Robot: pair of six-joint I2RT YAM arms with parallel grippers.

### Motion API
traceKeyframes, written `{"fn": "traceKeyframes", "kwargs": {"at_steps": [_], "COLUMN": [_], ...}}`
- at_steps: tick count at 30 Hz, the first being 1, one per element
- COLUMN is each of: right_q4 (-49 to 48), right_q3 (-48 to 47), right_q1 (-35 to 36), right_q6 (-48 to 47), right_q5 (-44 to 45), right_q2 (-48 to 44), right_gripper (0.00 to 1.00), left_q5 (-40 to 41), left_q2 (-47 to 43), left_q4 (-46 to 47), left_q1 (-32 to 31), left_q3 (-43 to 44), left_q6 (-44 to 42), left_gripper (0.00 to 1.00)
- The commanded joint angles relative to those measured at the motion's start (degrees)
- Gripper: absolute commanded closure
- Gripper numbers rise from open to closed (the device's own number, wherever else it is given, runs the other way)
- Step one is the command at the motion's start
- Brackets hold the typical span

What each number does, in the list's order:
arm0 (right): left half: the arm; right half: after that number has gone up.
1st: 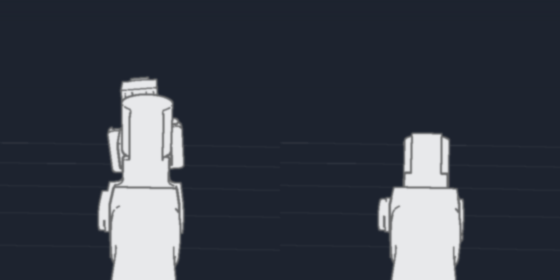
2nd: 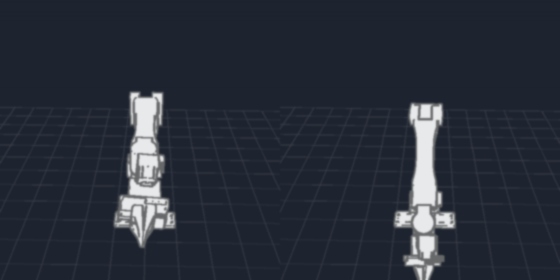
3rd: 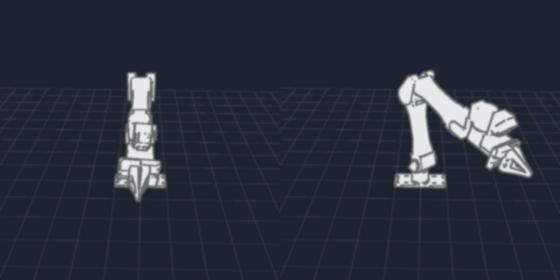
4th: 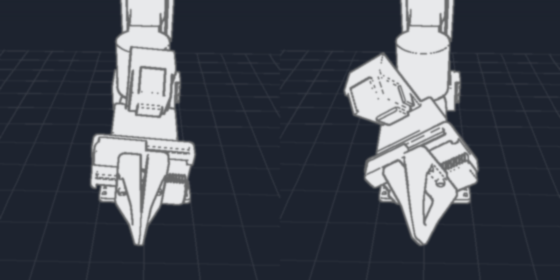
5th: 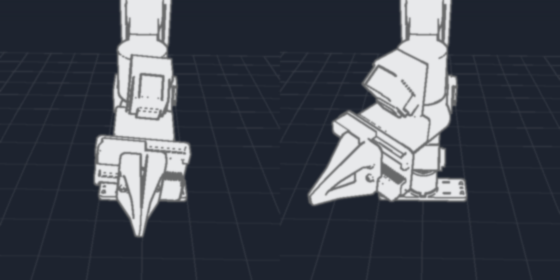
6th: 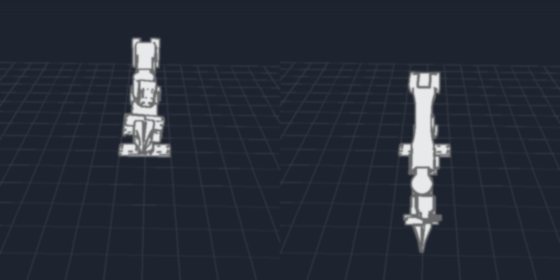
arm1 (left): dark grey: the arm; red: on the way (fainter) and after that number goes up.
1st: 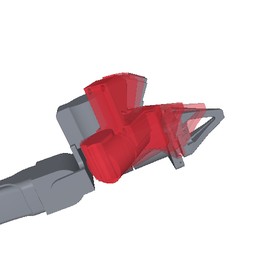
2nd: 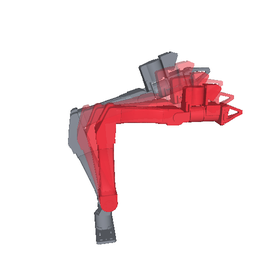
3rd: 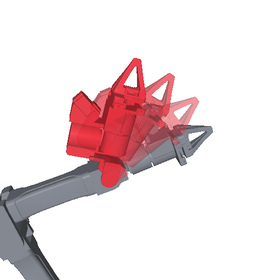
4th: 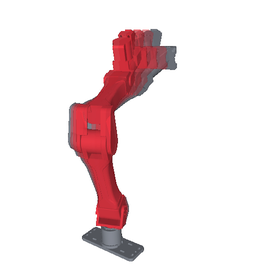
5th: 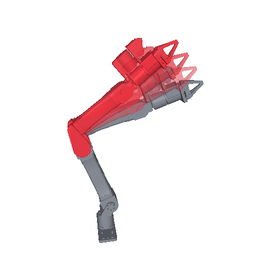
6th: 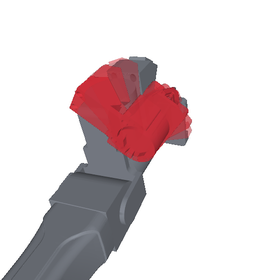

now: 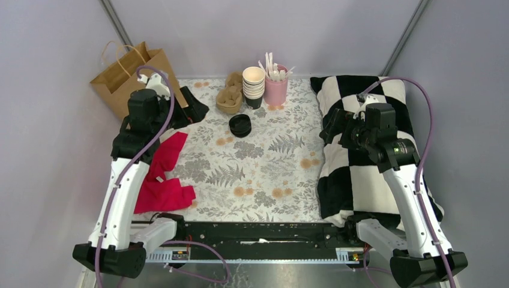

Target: Pack the takeout coffee

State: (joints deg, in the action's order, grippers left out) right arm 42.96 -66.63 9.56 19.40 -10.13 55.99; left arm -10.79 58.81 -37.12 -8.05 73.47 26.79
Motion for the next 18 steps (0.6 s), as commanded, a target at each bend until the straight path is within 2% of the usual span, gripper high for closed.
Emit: {"fn": "traceKeyframes", "kwargs": {"at_steps": [1, 5, 10, 13, 18], "right_q4": [-0.45, 0.60, 1.60, 2.12, 2.57], "right_q3": [-2.13, -3.68, -2.79, -1.90, -0.33], "right_q1": [-0.25, -0.25, -0.25, -0.25, -0.22], "right_q6": [0.31, -2.43, -5.11, -4.88, -2.01], "right_q5": [-1.09, -2.63, -2.83, -4.45, -8.33], "right_q2": [0.21, 0.35, -0.89, -1.45, -2.26], "right_gripper": [0.00, 0.00, 0.00, 0.00, 0.00], "left_q5": [-4.66, -5.42, -6.15, -5.93, -2.90], "left_q2": [1.04, 3.32, 10.45, 15.94, 26.17], "left_q4": [4.18, 6.63, 11.07, 12.51, 15.30], "left_q1": [-2.53, -7.09, -13.69, -14.62, -14.71], "left_q3": [-0.96, -3.05, -2.64, 0.13, 7.78], "left_q6": [-1.12, 1.75, 5.17, 6.35, 8.78], "left_gripper": [0.01, 0.01, 0.01, 0.02, 0.10]}}
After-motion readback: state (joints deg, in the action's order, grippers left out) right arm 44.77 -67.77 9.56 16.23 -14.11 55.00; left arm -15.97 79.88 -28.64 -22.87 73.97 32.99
